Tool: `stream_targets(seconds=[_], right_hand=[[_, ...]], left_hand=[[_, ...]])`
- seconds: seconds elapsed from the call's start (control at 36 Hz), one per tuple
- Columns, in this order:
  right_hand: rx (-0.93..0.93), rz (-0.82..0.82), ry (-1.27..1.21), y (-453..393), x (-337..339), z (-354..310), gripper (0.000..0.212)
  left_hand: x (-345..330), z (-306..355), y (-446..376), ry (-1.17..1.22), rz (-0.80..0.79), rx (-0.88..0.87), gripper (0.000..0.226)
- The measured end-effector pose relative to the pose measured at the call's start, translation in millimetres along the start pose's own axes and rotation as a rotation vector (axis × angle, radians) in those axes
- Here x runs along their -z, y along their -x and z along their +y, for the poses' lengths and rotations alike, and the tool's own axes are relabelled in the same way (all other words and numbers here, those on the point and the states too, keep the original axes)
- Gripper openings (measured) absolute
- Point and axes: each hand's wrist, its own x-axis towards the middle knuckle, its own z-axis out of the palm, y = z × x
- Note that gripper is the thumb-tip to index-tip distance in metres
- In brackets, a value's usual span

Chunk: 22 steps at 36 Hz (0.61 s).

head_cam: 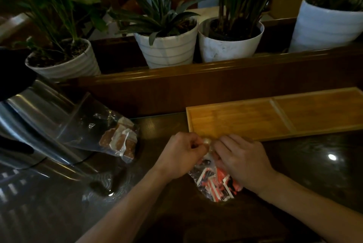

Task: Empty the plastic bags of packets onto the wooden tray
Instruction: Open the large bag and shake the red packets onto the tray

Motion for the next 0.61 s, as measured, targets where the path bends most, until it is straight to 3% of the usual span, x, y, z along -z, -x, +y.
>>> stream_targets(seconds=[0.14,0.33,0.61], right_hand=[[-0.003,-0.004,-0.044,-2.8,1.7,9.9,0.014],[-0.224,0.065,-0.274,6.1,-1.9,15.5,0.023],[-0.698,0.175,-0.978,20.6,-6.9,18.8,0.012]], left_hand=[[0.3,11.5,1.5,-0.057,-0.002,-0.061,0.017],[0.5,14.9,7.9,-0.030,0.076,-0.053,0.009],[-5.9,6.6,7.2,-0.065,0.171,-0.106,0.012]])
